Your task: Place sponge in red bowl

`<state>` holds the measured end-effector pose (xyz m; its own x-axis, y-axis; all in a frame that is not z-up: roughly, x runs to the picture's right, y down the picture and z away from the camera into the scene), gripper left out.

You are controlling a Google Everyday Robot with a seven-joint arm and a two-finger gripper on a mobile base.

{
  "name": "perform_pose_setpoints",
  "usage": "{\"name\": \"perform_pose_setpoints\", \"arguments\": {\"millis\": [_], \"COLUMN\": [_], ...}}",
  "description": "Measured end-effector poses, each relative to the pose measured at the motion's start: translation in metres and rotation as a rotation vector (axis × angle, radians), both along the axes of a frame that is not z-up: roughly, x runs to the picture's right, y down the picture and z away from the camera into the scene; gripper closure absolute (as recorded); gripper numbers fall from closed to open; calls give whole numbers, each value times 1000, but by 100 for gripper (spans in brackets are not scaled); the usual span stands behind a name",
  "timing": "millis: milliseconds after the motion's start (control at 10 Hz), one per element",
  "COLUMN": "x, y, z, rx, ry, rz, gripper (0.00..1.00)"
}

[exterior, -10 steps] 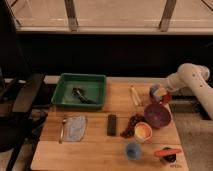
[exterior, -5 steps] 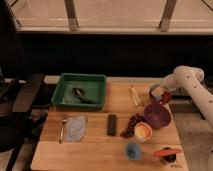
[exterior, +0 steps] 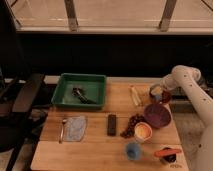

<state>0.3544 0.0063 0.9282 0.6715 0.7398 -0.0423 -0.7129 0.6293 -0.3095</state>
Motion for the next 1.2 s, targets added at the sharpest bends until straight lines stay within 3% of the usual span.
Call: {"name": "perform_pose_setpoints", "arguments": {"millis": [300,400,500,1200], "x": [2,2,3,-16], "y": [1,-1,-13,-95], "z": [-2,-4,-21,-111], "rx": [4,7,44,147], "ry": [-6,-8,-35,-136], "rz": [-1,3,26,27], "gripper": [74,79,99,100]}}
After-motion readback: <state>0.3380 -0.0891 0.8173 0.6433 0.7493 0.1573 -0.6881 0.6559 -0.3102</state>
